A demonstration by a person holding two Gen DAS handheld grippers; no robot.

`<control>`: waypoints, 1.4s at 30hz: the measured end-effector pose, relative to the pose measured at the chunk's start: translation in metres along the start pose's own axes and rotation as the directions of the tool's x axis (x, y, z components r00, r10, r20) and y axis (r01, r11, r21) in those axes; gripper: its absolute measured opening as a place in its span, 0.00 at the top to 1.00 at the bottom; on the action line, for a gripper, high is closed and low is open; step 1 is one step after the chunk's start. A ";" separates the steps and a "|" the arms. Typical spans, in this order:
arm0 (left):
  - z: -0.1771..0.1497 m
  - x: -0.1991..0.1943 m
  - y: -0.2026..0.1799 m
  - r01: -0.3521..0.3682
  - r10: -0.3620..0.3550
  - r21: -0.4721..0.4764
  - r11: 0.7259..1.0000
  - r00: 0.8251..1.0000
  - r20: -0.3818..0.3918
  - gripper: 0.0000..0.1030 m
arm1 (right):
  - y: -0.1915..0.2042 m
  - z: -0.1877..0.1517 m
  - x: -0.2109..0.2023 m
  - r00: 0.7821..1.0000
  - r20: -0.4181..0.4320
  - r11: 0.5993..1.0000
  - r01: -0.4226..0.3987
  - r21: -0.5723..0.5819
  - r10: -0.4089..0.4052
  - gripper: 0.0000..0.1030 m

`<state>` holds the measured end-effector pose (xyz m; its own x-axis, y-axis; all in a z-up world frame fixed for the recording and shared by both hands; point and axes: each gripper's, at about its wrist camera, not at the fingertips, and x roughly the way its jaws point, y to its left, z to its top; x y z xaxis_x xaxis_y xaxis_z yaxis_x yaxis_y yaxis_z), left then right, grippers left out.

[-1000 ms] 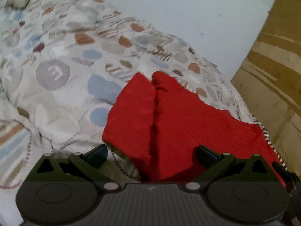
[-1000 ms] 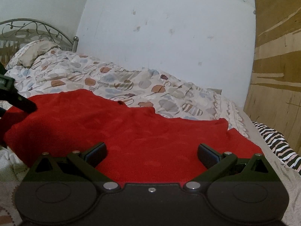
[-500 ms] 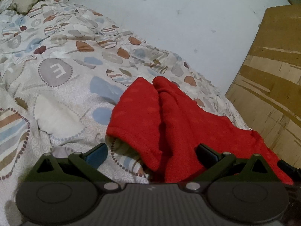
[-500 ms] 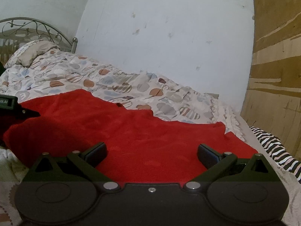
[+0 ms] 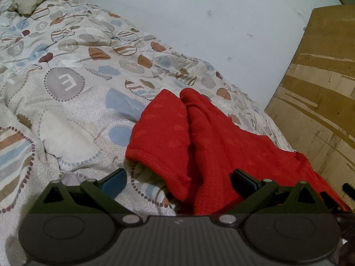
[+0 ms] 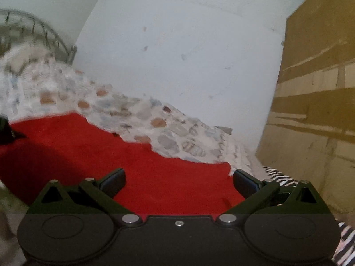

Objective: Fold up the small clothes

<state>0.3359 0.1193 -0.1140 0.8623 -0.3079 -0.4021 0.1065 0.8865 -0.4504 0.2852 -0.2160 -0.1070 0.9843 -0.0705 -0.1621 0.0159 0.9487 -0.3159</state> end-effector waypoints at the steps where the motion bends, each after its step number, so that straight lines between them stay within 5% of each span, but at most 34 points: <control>1: 0.000 0.000 0.000 0.000 0.000 0.000 1.000 1.000 -0.001 0.01 | 0.000 -0.003 0.003 1.000 -0.011 1.000 -0.014 0.004 0.014 0.00; 8: 0.004 -0.004 0.004 0.012 -0.011 -0.042 0.999 1.000 0.022 0.00 | -0.010 -0.016 0.016 0.996 -0.029 0.991 -0.077 0.112 0.080 0.00; 20: 0.026 0.009 0.015 -0.013 0.014 -0.068 0.998 1.000 0.021 0.01 | -0.008 -0.019 0.008 0.998 -0.010 0.992 -0.068 0.110 0.070 0.00; 30: 0.026 0.001 0.008 0.002 0.000 -0.047 0.999 0.999 0.050 0.36 | -0.006 -0.019 0.007 0.998 0.002 0.993 -0.058 0.103 0.058 0.00; 38: 0.032 0.018 0.025 0.022 -0.028 -0.191 0.981 0.999 -0.028 0.30 | -0.005 -0.020 0.006 0.999 0.009 0.994 -0.051 0.097 0.050 0.00; 42: 0.031 0.016 0.022 0.012 -0.017 -0.193 0.981 1.000 -0.022 0.44 | -0.005 -0.020 0.006 0.999 0.008 0.994 -0.051 0.097 0.051 0.00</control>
<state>0.3673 0.1452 -0.1055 0.8494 -0.3302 -0.4118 0.0194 0.7992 -0.6008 0.2871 -0.2268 -0.1250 0.9853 -0.0198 -0.1700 -0.0174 0.9765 -0.2146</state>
